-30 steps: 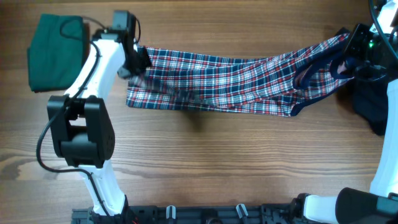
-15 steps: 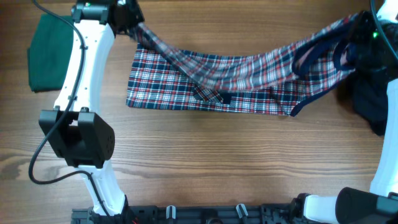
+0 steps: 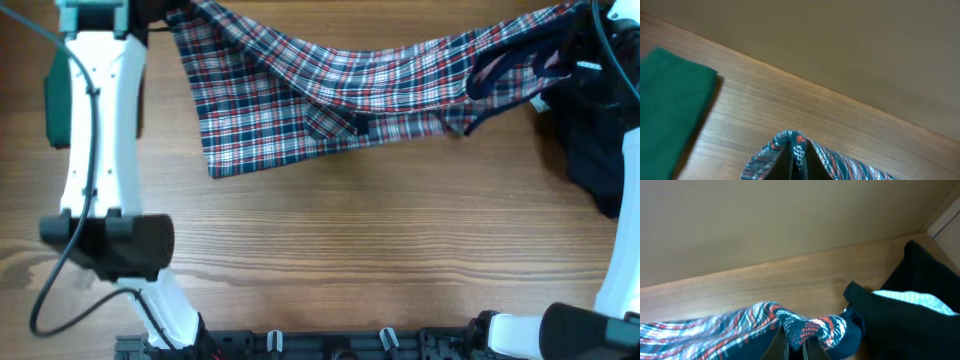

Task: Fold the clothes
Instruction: 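Raise and stretch the plaid dress between both grippers, then lay it flat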

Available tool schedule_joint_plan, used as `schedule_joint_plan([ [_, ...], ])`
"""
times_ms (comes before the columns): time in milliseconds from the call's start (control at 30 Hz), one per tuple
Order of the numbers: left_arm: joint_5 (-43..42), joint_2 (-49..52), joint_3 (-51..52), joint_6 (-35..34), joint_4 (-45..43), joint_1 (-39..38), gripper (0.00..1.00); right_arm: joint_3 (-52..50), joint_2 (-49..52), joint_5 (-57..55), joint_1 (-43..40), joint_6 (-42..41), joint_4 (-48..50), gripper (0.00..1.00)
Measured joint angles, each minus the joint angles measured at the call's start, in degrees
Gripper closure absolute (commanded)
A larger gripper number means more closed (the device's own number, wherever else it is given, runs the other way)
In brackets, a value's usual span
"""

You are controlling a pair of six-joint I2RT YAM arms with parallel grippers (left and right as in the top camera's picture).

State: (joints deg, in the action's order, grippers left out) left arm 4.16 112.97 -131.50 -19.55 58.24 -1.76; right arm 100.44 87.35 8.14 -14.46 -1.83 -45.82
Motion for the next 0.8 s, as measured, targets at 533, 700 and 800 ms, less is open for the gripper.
schedule_joint_plan([
  [533,2.03,-17.22,-1.66,0.42,21.2,0.24,0.96,0.59,-25.53,-0.72,0.0,-2.56,-15.96,0.96],
  [700,2.05,-22.4,-1.64,0.42,23.3,0.24,0.96,0.59,-29.7,-3.78,0.0,-5.11,-21.14,0.96],
  [800,2.05,-26.23,-1.64,0.42,23.41,0.24,0.96,0.59,-31.71,-5.25,0.0,-6.21,-22.14,0.96],
])
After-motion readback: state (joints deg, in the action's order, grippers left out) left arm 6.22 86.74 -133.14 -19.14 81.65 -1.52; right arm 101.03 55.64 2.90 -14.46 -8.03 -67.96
